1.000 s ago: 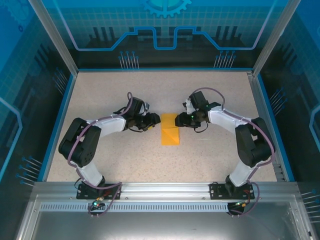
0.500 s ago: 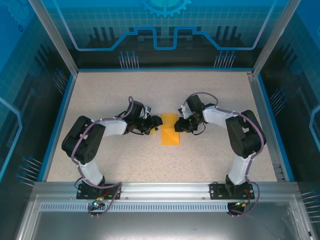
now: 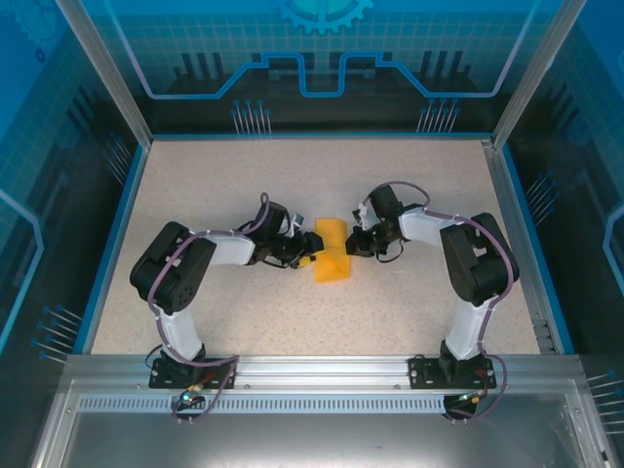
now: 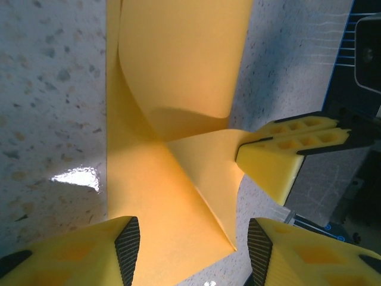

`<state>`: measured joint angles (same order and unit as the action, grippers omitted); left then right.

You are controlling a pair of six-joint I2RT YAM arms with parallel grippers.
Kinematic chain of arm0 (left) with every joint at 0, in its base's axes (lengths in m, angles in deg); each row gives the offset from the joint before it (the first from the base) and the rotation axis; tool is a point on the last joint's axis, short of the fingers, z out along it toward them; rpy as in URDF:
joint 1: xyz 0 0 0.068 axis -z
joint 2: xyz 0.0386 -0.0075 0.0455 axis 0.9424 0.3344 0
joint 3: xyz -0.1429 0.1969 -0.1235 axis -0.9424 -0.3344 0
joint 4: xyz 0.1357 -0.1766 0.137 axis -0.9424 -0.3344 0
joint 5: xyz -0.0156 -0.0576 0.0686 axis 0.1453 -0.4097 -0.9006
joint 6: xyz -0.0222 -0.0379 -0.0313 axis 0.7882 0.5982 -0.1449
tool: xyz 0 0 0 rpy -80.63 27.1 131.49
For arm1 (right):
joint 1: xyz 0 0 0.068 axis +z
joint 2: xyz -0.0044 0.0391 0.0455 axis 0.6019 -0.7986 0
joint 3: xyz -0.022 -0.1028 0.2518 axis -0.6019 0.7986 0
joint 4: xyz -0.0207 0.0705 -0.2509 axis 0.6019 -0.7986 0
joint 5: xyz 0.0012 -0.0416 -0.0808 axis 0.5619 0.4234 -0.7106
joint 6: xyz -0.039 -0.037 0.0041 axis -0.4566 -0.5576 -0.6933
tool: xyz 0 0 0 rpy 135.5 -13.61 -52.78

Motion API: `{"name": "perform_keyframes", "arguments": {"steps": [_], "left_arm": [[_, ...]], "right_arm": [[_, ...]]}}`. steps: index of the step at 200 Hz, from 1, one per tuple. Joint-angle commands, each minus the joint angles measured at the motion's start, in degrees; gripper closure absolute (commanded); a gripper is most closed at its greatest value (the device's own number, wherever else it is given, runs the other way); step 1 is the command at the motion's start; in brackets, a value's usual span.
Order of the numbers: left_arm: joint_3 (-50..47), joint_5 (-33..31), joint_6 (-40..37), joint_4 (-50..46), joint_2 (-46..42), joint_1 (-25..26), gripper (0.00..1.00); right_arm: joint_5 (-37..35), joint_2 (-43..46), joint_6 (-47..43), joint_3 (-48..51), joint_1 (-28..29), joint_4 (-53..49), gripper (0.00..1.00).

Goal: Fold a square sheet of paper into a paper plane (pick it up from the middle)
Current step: Turn over the paper at the center of the table.

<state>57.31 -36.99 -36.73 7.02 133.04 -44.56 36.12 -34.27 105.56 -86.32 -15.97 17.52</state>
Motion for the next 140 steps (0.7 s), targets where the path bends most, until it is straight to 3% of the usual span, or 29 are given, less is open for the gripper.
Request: {"name": "perform_keyframes", "arguments": {"steps": [1, 140], "left_arm": [[1.08, 2.14, 0.69, 1.2, 1.5, 0.85, 0.47], [6.95, 0.65, 1.03, -0.6, 5.69, 2.1, 0.68]], "right_arm": [[1.64, 0.8, 0.96, 0.73, -0.82, 1.35, 0.93], [1.65, 1.77, 1.09, 2.35, -1.17, 1.93, 0.9]]}}
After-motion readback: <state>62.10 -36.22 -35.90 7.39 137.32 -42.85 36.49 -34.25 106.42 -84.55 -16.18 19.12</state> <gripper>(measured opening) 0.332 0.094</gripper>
